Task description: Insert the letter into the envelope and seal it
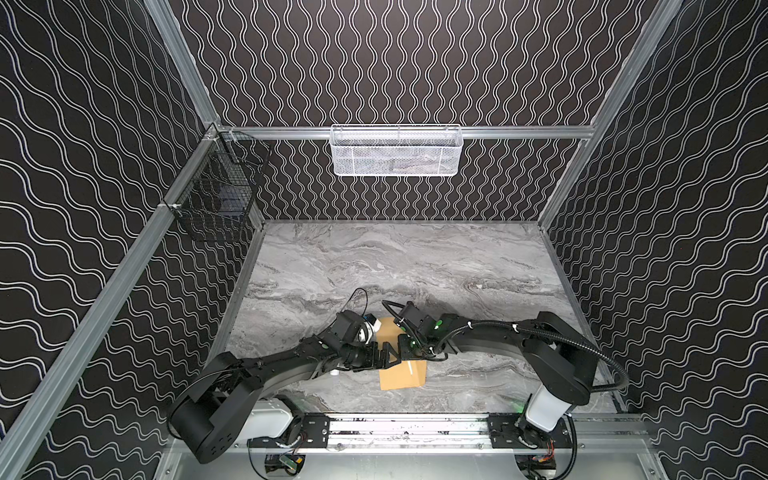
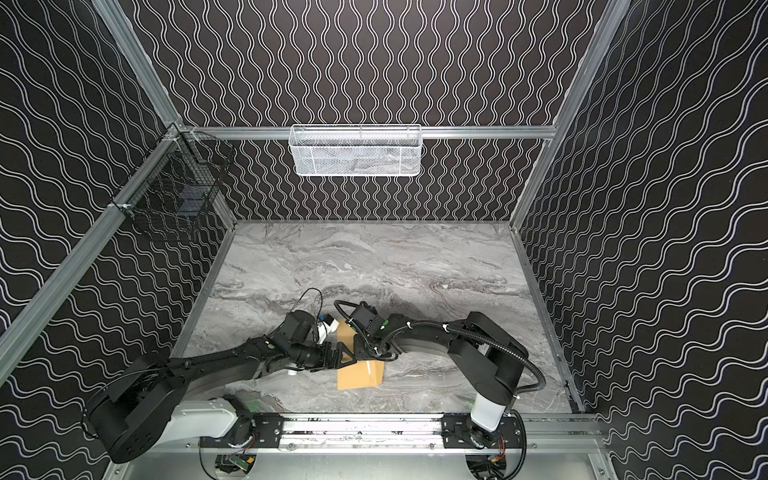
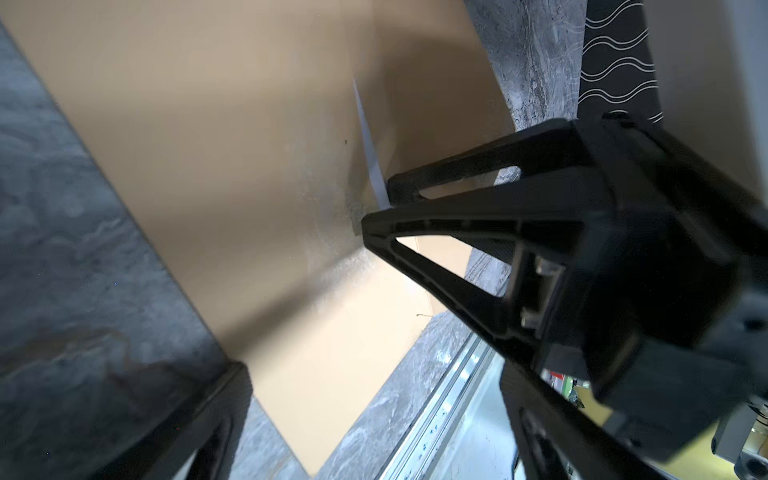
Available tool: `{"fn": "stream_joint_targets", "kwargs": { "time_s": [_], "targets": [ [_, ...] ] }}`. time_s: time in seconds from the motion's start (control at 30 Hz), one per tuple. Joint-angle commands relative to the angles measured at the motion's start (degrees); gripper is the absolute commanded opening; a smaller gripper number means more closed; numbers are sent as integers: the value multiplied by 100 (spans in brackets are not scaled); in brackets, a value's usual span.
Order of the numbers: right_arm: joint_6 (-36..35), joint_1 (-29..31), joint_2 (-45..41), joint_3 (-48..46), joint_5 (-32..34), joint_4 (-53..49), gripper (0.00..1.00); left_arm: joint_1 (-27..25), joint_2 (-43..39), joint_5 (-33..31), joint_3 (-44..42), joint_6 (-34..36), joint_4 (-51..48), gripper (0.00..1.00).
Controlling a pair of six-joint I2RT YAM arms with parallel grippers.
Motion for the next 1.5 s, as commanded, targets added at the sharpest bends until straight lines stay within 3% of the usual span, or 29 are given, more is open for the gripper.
{"fn": "stream_joint_targets", "kwargs": {
  "time_s": [0.0, 1.0, 1.23, 1.47],
  "targets": [
    [128, 68, 87, 11, -307, 175, 35, 5, 21, 6, 30, 46, 107, 98],
    [121, 296, 215, 354, -237, 44, 29, -4, -128, 0, -82, -40, 223, 98],
    [113, 288, -315, 389, 477, -500, 31, -1, -425, -220, -27, 22, -43, 99],
    [220, 290, -957, 169, 862, -797, 35, 239, -583, -660, 661, 583, -942, 98]
  ]
}}
